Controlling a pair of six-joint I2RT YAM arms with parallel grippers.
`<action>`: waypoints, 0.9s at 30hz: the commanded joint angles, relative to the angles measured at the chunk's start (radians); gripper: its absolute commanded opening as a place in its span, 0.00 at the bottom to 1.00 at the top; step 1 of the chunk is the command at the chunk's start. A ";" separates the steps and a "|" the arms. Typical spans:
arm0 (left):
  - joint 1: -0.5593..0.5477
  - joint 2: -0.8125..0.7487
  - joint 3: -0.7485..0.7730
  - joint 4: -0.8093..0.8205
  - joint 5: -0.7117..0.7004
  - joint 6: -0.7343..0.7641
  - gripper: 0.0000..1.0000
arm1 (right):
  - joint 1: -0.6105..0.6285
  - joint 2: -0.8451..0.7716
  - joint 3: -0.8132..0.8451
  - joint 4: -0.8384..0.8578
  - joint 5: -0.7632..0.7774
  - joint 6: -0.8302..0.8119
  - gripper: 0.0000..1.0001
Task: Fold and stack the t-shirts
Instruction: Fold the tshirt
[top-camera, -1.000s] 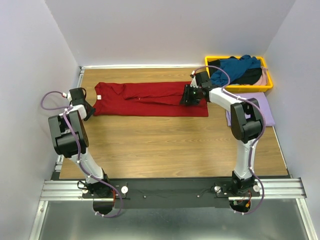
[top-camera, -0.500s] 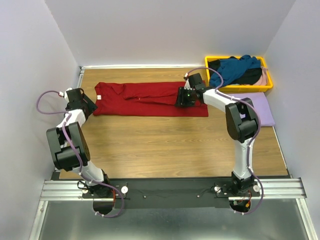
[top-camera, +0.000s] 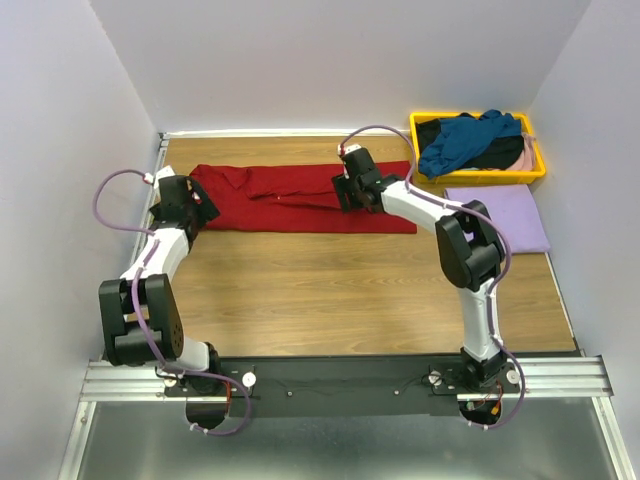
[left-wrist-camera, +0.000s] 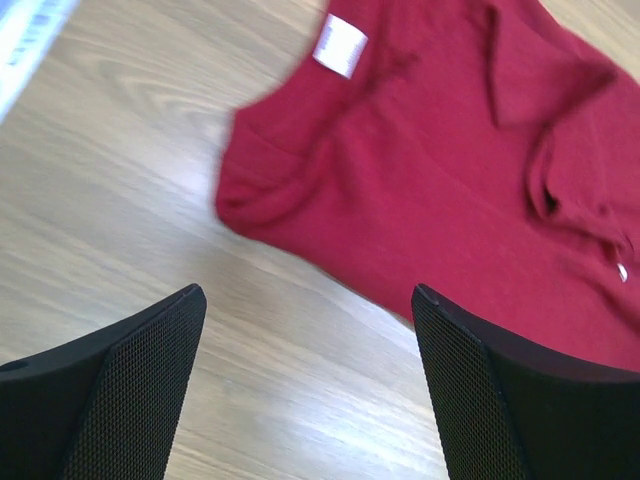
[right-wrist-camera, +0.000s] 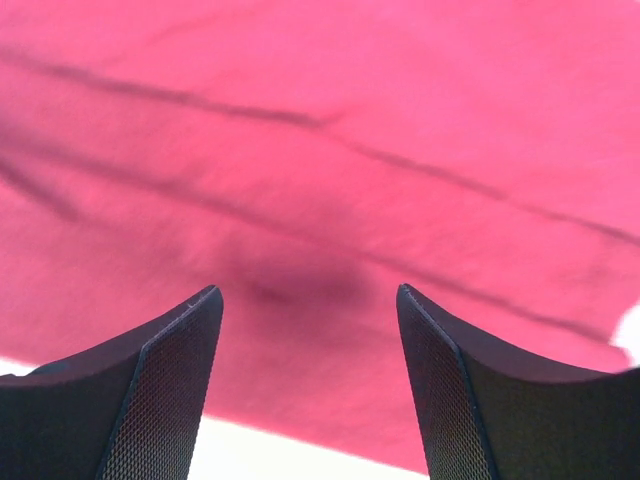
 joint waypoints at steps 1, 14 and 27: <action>-0.071 -0.010 -0.017 0.002 -0.079 0.034 0.92 | 0.010 0.054 0.047 -0.008 0.147 -0.093 0.77; -0.113 0.039 -0.004 0.030 -0.027 0.037 0.93 | 0.071 0.047 0.049 -0.008 0.108 -0.158 0.79; -0.119 0.047 -0.001 0.028 -0.020 0.040 0.94 | 0.085 0.119 0.099 -0.001 0.186 -0.170 0.81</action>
